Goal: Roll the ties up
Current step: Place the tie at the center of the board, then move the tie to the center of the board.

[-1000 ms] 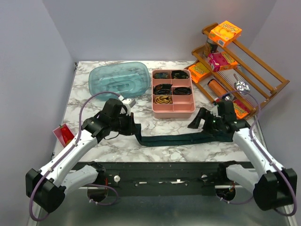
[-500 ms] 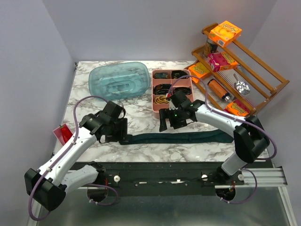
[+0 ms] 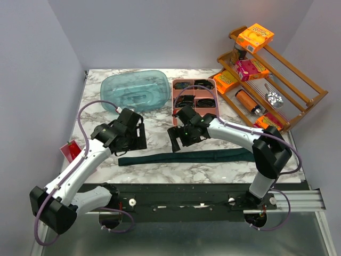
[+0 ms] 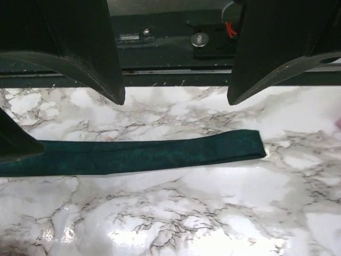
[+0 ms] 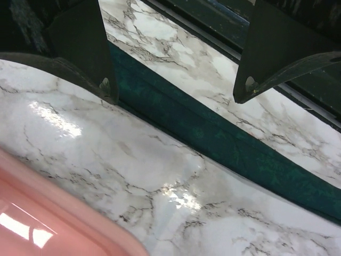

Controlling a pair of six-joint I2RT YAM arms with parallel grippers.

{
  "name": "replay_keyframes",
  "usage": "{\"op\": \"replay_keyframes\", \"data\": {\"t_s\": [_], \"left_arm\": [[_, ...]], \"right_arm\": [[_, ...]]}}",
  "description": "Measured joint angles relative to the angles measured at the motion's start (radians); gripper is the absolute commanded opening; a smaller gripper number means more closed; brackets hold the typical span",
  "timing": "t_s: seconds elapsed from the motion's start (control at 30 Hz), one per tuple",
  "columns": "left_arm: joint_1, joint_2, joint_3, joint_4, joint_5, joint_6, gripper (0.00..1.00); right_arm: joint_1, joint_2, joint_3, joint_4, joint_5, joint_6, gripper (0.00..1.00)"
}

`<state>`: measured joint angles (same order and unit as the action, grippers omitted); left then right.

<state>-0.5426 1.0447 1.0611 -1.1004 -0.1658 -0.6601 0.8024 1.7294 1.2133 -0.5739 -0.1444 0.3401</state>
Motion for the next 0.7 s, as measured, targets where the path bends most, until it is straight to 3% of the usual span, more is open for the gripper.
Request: {"op": "replay_keyframes", "data": {"t_s": [0.3, 0.43, 0.53, 0.7], "left_arm": [[0.000, 0.098, -0.289, 0.350, 0.145, -0.056, 0.65], [0.000, 0.124, -0.384, 0.456, 0.200, -0.084, 0.46], [-0.002, 0.135, -0.441, 0.504, 0.224, -0.101, 0.37], [-0.003, 0.175, -0.489, 0.559, 0.242, -0.114, 0.34]], "right_arm": [[0.064, 0.101, 0.064, 0.023, 0.007, -0.039, 0.82], [0.068, 0.135, 0.064, 0.022, 0.029, -0.044, 0.82], [0.068, 0.143, 0.067, 0.022, 0.042, -0.045, 0.83], [0.067, 0.176, 0.099, 0.027, 0.054, -0.045, 0.84]]}}
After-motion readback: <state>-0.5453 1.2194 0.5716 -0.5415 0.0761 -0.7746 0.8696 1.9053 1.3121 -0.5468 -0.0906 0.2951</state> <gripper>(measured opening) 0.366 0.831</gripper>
